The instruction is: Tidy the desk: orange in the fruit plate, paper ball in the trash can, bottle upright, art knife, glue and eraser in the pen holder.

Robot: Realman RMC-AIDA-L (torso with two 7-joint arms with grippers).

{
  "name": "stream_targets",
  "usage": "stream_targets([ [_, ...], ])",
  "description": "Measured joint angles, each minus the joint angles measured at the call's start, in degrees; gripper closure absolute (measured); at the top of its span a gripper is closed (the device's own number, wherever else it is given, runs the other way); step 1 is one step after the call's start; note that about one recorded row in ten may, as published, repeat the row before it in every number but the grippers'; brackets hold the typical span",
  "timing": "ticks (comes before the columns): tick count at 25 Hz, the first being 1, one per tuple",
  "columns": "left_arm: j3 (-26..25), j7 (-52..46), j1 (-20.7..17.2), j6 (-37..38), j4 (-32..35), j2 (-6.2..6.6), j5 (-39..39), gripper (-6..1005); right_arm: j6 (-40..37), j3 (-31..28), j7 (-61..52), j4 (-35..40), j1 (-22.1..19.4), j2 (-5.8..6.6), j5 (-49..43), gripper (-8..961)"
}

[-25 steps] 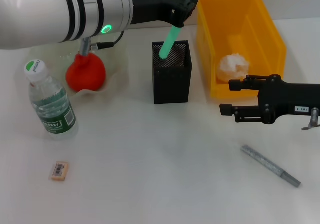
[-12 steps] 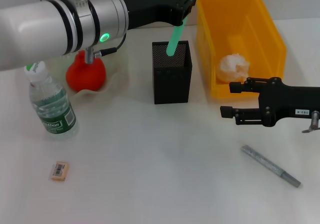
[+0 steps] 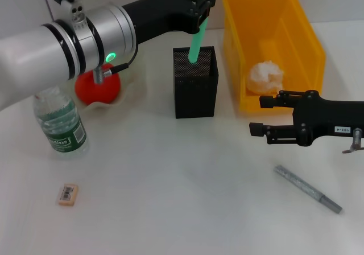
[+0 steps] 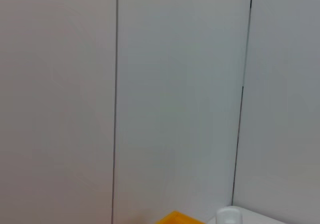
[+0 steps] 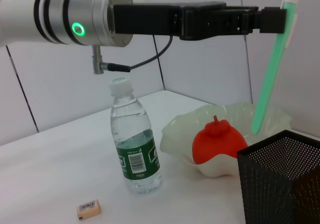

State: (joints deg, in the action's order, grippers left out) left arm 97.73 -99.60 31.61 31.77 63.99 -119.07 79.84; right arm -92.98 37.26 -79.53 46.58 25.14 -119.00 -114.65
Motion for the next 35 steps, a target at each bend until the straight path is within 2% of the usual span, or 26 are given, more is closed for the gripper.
stream_targets([
  [4, 0.1, 4.7, 0.4, 0.2, -2.9, -0.02, -5.4, 806, 0.0, 0.0, 0.0, 0.0, 0.0, 0.0, 0.0, 188],
  [10, 0.4, 6.3, 1.1, 0.3, -5.3, -0.06, -7.6, 806, -0.2, 0.0, 0.0, 0.0, 0.0, 0.0, 0.0, 190],
  [15, 1.2, 11.1, 2.0, 0.4, -8.5, -0.12, -13.4, 806, -0.4, 0.0, 0.0, 0.0, 0.0, 0.0, 0.0, 190],
  [21, 1.5, 20.1, 3.8, 3.3, -13.8, -0.11, -22.8, 806, -0.5, 0.0, 0.0, 0.0, -0.3, 0.0, 0.0, 189],
  [27, 1.5, 25.1, 4.0, 4.4, -15.8, -0.11, -26.8, 805, -0.7, 0.1, 0.0, 0.0, -0.4, -0.06, 0.0, 189],
  [35, 1.5, 34.6, 5.2, 7.2, -22.5, -0.11, -34.2, 805, -1.3, 0.0, 0.0, 0.0, -0.4, -0.09, 0.0, 189],
])
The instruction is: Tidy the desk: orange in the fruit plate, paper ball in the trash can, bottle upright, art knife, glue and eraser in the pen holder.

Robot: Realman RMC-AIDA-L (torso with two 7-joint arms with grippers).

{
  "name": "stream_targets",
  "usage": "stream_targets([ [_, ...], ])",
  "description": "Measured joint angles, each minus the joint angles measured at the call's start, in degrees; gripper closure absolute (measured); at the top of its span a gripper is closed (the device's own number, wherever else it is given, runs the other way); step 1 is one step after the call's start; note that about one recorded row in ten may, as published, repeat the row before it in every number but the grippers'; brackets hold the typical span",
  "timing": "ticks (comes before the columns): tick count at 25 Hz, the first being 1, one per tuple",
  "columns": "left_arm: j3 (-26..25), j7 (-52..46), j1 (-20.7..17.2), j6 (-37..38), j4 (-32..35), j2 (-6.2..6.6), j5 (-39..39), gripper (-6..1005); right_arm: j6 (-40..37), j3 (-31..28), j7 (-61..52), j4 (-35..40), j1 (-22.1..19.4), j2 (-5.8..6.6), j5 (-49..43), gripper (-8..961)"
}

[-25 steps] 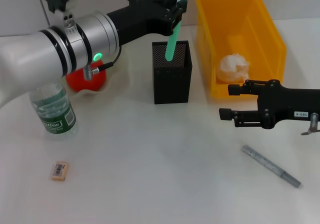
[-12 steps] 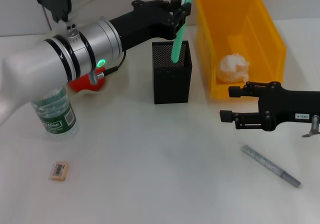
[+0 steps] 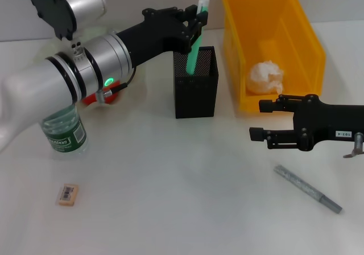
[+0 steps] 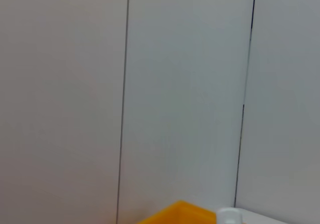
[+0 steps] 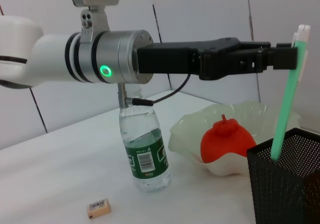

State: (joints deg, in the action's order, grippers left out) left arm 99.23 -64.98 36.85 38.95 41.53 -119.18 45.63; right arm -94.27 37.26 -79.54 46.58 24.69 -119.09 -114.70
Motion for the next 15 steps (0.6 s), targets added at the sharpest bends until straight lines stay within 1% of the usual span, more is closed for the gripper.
stream_targets([
  [5, 0.1, 3.5, 0.6, 0.6, -2.1, 0.0, -3.0, 806, 0.0, 0.0, 0.0, 0.0, 0.0, 0.0, 0.0, 188],
  [9, 0.8, 6.3, 2.0, 0.9, -4.9, 0.0, -5.3, 801, 0.0, 0.1, 0.0, 0.0, 0.0, 0.0, 0.1, 188],
  [15, 0.9, 7.5, 2.6, 1.2, -6.4, 0.0, -6.4, 790, -0.1, 0.2, 0.0, 0.0, 0.0, 0.0, 0.1, 190],
])
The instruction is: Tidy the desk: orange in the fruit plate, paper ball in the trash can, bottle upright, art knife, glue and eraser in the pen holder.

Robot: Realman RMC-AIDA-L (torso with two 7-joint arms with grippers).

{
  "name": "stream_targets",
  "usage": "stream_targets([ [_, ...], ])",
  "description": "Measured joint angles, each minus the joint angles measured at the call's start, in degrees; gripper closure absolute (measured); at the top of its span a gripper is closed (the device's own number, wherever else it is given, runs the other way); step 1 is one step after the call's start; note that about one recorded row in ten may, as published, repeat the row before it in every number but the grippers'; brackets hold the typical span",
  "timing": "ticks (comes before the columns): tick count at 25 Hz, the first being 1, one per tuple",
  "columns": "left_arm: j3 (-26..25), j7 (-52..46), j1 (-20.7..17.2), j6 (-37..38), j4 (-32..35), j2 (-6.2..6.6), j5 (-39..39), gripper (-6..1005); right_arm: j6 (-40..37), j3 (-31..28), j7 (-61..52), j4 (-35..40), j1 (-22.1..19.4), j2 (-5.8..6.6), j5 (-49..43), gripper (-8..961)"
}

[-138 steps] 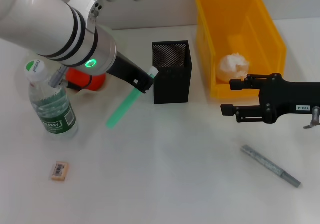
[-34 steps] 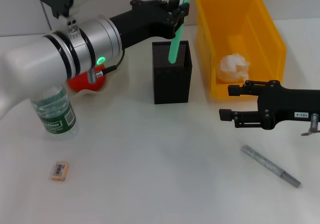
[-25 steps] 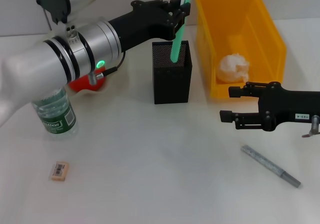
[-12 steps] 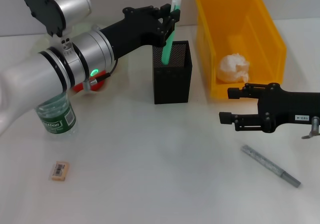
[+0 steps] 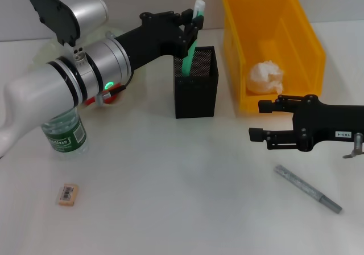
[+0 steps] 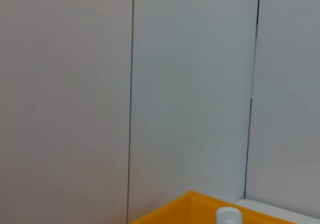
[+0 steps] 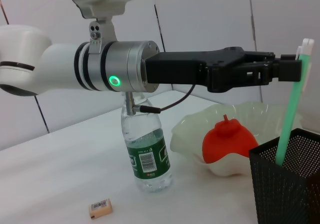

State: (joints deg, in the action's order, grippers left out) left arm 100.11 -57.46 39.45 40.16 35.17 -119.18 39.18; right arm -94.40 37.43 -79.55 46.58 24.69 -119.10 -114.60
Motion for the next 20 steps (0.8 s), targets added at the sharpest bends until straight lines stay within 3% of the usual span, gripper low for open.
stream_targets([
  [20, 2.3, 1.1, -0.4, -0.6, -1.7, 0.0, -0.6, 755, 0.0, 0.6, 0.0, 0.0, -0.1, -0.09, 1.3, 189],
])
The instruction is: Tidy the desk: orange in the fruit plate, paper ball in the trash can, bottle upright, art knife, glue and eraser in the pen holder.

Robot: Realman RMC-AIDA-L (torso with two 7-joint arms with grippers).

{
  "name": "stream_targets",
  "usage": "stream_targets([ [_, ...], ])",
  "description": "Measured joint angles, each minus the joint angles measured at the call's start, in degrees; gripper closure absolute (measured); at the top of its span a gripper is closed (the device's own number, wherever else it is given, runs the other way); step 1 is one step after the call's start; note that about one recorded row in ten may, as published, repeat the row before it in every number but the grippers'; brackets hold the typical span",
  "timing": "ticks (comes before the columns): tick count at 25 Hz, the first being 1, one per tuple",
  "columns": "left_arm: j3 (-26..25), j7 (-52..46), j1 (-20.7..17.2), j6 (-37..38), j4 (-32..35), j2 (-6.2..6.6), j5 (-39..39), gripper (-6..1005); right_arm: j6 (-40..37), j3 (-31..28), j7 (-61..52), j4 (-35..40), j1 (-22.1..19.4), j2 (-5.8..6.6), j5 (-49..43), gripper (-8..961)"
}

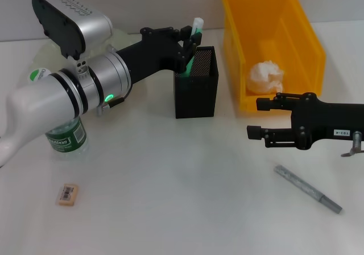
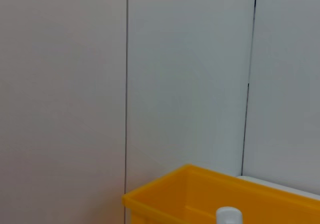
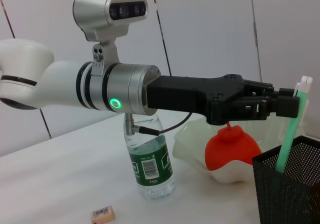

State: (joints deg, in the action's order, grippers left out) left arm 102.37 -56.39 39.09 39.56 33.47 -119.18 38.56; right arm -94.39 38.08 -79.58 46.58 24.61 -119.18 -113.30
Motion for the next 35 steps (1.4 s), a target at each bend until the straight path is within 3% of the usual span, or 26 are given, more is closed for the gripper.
stream_targets([
  [14, 0.0, -0.4, -0.1, -1.3, 0.0, 0.0, -1.3, 730, 0.0, 0.0, 0.0, 0.0, -0.1, 0.0, 0.0, 188],
  [22, 0.9, -0.7, -0.1, -1.3, 0.1, 0.0, -1.6, 503, 0.0, 0.0, 0.0, 0.0, -0.1, 0.0, 0.0, 189],
  [26, 3.0, -1.5, 0.1, -1.3, 1.5, 0.0, -1.3, 268, 0.0, 0.0, 0.0, 0.0, -0.1, 0.0, 0.0, 190],
  [27, 3.0, -1.5, 0.1, -1.3, 1.5, 0.0, -1.3, 269, 0.0, 0.0, 0.0, 0.0, -0.1, 0.0, 0.0, 190],
  [32, 3.8, -7.3, -0.2, -1.5, 5.4, 0.08, 6.0, 273, 0.0, 0.0, -0.1, 0.0, -0.1, 0.01, 0.0, 189],
  [35, 3.2, -16.0, -0.3, -2.0, 9.6, 0.27, 16.6, 273, 0.0, 0.0, -0.1, 0.0, -0.2, 0.0, 0.0, 188],
])
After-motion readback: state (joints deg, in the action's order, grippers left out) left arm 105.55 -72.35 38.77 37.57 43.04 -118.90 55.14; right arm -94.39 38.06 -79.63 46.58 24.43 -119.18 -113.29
